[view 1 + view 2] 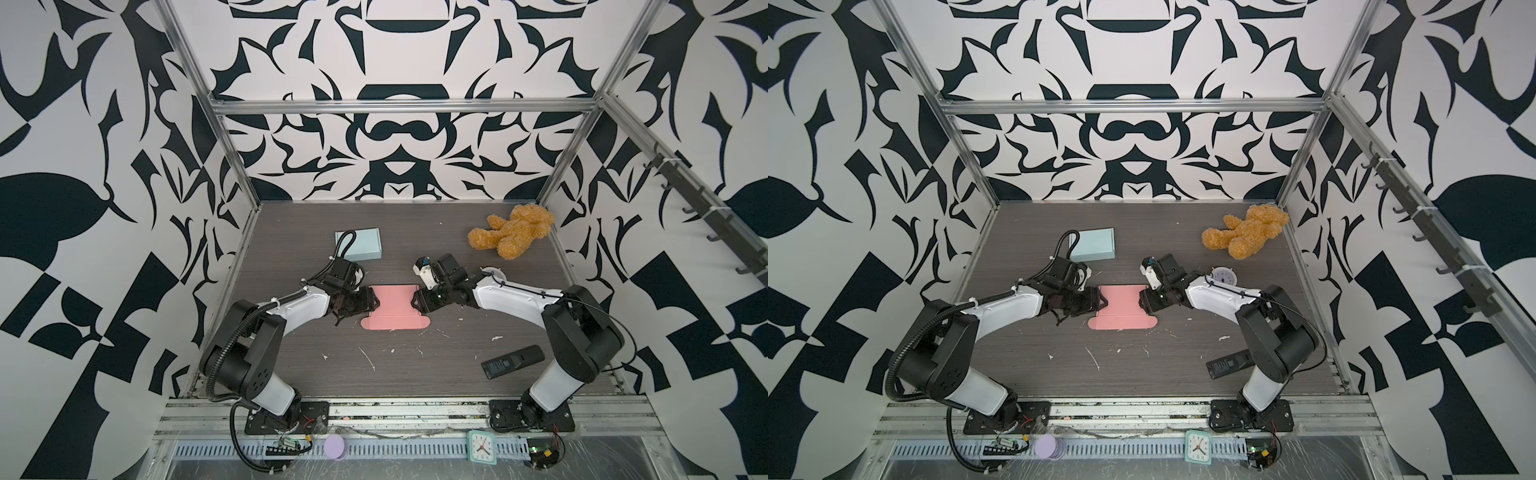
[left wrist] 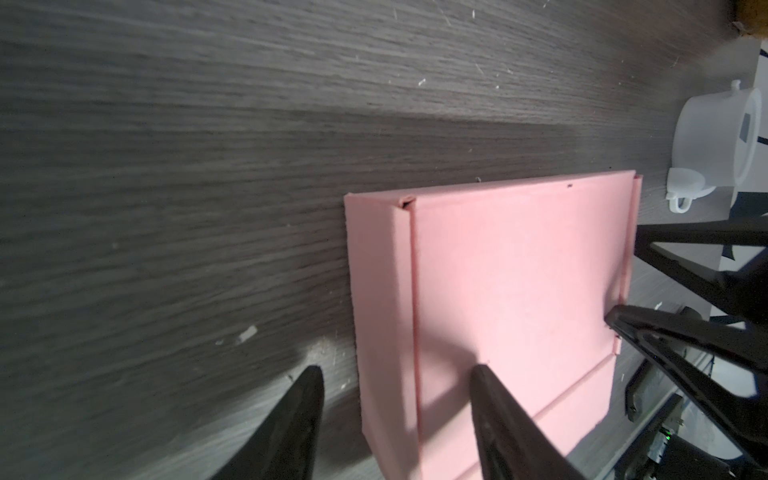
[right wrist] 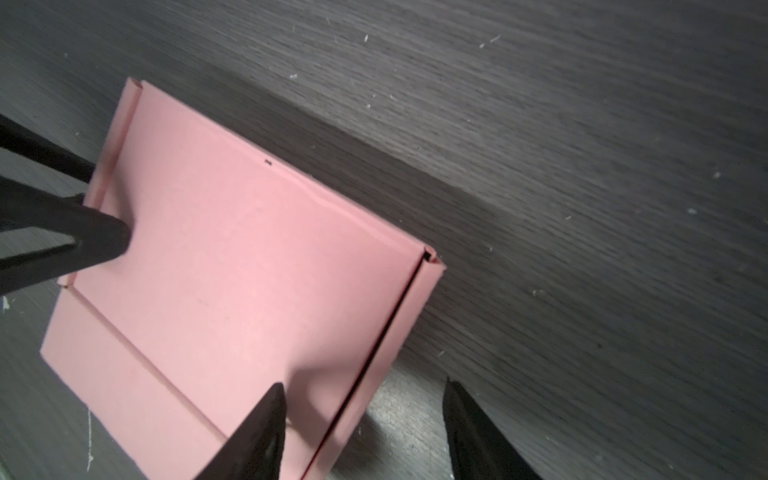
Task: Fold the paper box
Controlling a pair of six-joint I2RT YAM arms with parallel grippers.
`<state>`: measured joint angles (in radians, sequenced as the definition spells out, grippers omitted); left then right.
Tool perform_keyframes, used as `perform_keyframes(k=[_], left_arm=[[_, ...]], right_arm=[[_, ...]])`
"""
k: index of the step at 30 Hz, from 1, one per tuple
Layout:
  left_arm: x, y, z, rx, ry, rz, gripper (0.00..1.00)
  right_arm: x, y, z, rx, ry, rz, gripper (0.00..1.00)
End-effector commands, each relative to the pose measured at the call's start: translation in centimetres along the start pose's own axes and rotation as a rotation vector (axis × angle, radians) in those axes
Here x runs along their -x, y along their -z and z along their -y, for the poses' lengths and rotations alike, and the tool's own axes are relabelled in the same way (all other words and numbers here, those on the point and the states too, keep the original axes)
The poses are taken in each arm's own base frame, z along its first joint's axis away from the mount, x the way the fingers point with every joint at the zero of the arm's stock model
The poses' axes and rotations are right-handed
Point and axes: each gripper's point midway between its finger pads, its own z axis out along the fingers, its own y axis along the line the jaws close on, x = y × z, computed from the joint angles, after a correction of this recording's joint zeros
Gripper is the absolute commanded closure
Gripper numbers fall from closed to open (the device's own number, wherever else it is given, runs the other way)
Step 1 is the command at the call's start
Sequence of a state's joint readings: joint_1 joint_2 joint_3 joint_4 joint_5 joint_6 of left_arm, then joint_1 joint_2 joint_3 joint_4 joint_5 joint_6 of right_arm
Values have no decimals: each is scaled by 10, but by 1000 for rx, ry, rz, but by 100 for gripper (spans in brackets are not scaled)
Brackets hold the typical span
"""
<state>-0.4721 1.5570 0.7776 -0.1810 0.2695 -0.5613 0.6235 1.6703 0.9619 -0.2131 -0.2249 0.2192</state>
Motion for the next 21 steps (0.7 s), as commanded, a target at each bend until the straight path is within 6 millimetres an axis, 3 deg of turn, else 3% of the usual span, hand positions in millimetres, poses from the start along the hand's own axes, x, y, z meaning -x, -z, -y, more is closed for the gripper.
perform_keyframes(k=[1, 9, 17, 21], left_arm=[[-4, 5, -6, 35, 8, -10, 37], [5, 37, 3, 54, -37, 57, 27], [-12, 53, 13, 33, -54, 70, 26], [-23, 62, 27, 17, -89, 76, 26]], right_arm=[[14, 14, -5, 3, 3, 39, 37], [23, 37, -9, -7, 6, 83, 28], [8, 57, -14, -6, -15, 69, 26], [-9, 69, -17, -7, -46, 48, 10]])
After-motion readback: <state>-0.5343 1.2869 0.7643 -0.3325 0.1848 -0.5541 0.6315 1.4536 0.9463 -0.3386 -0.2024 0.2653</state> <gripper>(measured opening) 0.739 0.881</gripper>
